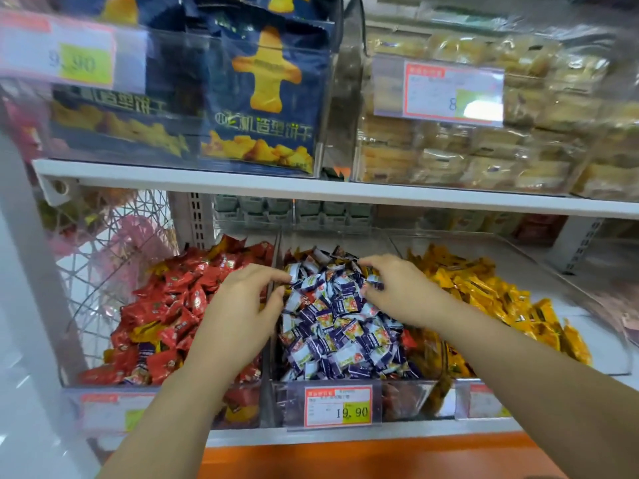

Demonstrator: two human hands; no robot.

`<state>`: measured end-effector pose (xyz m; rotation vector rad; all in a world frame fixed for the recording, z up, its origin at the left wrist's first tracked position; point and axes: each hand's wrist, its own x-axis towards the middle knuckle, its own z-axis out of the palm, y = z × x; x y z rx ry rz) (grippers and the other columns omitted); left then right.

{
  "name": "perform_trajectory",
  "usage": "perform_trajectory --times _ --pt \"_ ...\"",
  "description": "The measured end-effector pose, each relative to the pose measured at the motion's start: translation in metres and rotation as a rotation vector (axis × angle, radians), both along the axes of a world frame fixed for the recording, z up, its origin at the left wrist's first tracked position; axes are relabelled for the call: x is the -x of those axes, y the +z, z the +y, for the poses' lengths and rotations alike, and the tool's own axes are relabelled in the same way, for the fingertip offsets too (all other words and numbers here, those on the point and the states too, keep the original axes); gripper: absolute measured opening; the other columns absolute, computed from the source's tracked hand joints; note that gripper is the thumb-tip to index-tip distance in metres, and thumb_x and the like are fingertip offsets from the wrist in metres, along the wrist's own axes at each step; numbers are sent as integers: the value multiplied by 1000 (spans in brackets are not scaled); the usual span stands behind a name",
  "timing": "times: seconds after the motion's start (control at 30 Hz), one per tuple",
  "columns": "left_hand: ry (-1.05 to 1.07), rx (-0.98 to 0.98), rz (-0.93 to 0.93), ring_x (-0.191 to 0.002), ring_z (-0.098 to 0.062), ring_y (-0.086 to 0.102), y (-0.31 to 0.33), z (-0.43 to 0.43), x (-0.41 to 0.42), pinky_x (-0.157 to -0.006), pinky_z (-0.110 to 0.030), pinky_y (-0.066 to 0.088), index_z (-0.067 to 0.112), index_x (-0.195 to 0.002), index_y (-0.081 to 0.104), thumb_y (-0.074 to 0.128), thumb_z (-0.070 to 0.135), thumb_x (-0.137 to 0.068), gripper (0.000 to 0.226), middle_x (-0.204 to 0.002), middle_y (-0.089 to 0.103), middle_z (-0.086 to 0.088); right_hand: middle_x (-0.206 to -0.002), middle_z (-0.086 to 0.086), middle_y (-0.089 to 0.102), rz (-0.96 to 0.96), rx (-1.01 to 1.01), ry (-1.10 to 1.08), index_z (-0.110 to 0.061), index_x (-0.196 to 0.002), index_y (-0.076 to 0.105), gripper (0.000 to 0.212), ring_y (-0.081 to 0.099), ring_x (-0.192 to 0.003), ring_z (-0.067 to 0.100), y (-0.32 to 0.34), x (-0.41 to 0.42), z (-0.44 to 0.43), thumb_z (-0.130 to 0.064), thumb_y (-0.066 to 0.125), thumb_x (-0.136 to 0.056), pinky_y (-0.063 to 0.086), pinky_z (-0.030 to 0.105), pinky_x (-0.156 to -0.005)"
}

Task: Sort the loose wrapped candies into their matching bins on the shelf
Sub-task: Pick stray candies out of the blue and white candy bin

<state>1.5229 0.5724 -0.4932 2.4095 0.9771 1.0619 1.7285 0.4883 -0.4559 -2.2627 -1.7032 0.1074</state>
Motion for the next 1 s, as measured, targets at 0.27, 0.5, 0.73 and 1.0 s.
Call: perform_trajectory --times 0.27,0.5,0.73,1.0 --pt "-67 38 16 -107 3 46 1 5 9 -95 -14 30 27 -114 64 54 25 -94 23 -110 51 22 -147 2 36 -192 375 89 -28 -142 34 59 26 -136 23 -19 14 25 -45 55 -90 34 47 -107" --pt "-86 75 19 -109 2 47 1 6 11 -94 -13 31 28 -116 63 54 26 -94 24 -113 53 20 -114 -16 63 -172 269 263 -33 -111 65 24 55 -99 6 4 34 24 -41 57 -90 43 33 -92" --pt "-99 97 18 -106 5 47 4 5 12 -92 -10 32 28 -117 63 54 26 -94 24 -112 52 21 -133 12 49 -169 240 155 -33 -140 39 48 34 -129 29 -32 41 66 -28 53 -94 33 42 -101" --pt "4 94 -44 -98 1 54 8 8 23 -91 -23 45 31 -112 64 55 25 -93 22 -109 57 20 -90 -14 65 -146 -18 140 -31 -106 61 19 57 -87 8 -23 39 61 -25 64 -87 43 33 -90"
